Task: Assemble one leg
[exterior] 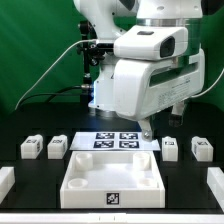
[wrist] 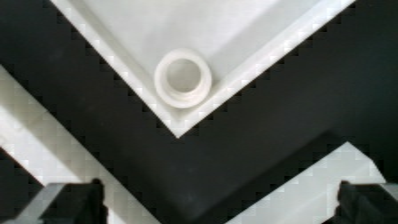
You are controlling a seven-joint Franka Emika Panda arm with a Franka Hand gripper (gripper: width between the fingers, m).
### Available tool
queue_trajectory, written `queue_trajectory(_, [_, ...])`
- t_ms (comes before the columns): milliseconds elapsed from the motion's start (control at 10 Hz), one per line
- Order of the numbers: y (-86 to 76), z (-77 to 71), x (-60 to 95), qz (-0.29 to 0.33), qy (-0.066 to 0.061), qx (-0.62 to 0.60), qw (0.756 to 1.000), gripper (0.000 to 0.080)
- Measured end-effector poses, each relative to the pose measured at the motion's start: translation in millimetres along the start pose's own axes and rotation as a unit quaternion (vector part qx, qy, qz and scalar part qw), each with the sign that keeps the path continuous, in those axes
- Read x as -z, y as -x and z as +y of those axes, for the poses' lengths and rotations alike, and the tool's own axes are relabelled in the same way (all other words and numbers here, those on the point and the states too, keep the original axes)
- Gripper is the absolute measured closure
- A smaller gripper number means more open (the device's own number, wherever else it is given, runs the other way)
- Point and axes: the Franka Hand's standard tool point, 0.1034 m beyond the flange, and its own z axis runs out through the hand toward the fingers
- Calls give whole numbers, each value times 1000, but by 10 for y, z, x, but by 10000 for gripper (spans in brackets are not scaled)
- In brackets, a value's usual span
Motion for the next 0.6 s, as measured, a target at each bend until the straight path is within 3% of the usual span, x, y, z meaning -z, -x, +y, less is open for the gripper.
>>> queue_trajectory(600, [1,-1,-5,0,0,0,1000,150])
